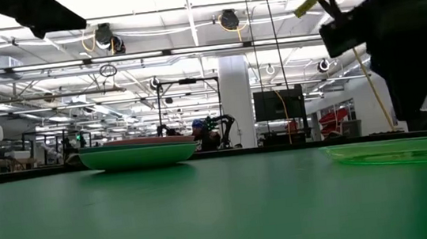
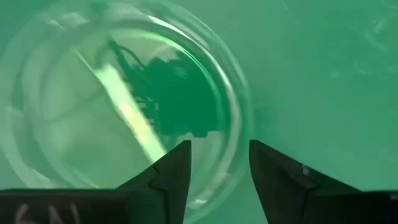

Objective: Stack plastic plates
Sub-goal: Stack the green plate on top of the orange plate

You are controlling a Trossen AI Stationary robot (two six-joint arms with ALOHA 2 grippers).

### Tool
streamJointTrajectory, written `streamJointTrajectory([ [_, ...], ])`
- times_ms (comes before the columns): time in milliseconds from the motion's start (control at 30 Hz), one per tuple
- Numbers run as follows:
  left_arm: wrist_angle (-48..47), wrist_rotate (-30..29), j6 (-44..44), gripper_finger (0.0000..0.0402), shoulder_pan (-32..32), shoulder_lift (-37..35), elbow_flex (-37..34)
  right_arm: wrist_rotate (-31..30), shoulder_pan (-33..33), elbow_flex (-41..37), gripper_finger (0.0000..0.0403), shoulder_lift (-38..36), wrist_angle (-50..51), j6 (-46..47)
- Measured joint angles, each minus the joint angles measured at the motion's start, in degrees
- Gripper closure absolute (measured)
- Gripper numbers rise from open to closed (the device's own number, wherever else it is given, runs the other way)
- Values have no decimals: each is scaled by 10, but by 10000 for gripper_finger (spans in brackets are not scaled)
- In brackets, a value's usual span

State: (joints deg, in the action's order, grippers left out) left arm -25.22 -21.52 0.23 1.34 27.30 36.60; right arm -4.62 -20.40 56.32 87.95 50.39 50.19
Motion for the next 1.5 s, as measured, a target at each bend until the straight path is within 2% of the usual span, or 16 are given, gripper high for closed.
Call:
streamJointTrajectory([
  [267, -3, 0, -2, 327, 0, 0, 0, -12, 6, -51, 254, -1, -42, -70],
  [700, -3, 0, 7, 327, 0, 0, 0, 18, 33, -80, 277, 0, -123, -70],
  [900, -3, 0, 9, 327, 0, 0, 0, 19, 39, -80, 308, 0, -129, -66],
  [1300, -3, 0, 8, 327, 0, 1, 0, 18, 44, -80, 395, -1, -129, -65],
  [1500, -3, 0, 8, 327, 0, 1, 0, 19, 46, -80, 400, -1, -129, -48],
])
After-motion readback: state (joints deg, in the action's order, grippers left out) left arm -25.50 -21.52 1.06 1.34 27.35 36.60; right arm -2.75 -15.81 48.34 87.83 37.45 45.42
